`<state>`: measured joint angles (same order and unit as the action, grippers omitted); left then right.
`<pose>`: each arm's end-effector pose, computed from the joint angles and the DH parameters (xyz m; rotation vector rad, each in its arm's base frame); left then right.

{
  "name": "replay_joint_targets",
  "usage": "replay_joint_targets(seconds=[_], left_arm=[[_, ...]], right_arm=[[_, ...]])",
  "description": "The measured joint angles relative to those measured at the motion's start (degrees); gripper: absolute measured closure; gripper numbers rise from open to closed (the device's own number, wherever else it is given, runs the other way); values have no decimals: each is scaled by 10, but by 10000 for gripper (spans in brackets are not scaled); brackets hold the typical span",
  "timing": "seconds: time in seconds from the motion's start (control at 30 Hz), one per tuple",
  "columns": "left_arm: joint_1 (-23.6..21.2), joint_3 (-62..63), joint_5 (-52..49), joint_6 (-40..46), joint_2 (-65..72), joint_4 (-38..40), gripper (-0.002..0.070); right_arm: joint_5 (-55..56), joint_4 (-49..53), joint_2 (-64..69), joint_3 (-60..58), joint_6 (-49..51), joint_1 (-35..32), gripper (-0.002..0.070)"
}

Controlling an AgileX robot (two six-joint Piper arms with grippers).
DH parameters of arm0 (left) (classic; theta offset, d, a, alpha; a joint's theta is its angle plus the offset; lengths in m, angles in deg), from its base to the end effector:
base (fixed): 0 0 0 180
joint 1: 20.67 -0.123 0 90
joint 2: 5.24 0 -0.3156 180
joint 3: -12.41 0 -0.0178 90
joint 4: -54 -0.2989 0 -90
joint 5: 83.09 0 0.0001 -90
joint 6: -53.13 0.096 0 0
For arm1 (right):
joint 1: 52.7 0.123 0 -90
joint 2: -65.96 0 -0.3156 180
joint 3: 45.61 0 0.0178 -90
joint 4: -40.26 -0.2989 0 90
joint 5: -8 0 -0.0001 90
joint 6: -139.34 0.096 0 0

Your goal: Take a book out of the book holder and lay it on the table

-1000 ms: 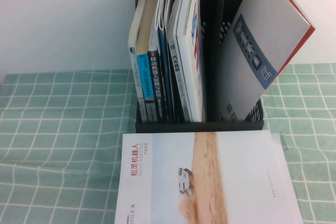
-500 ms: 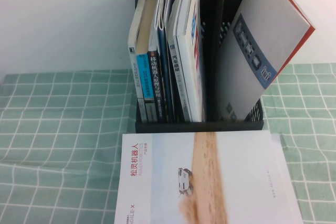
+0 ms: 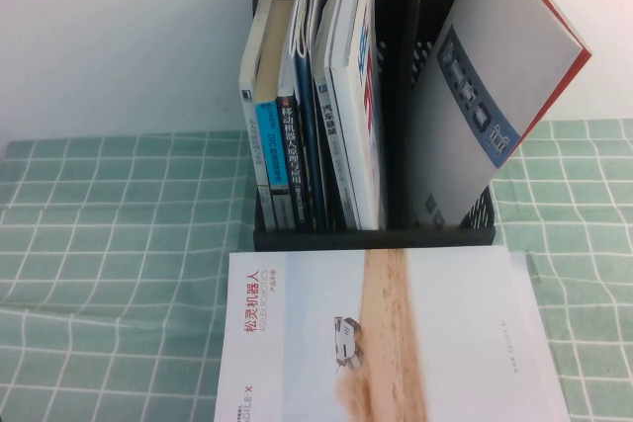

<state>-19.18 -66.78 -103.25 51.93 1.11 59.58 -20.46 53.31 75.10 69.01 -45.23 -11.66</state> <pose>0.0752 -0.0052 0.1730 -0.0562 1.8442 -0.1277 0.0558 0.0348 0.2495 -0.7870 1.6081 0.2167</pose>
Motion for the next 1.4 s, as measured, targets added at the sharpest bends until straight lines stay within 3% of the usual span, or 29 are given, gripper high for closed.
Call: replay_joint_targets(seconds=[1.27,1.4], left_arm=[[16,0,0,19,0,15,676],[16,0,0,19,0,16,676]], right_arm=[[-3,2,0,-1,0,0,678],[6,12,0,-2,3,-46,678]])
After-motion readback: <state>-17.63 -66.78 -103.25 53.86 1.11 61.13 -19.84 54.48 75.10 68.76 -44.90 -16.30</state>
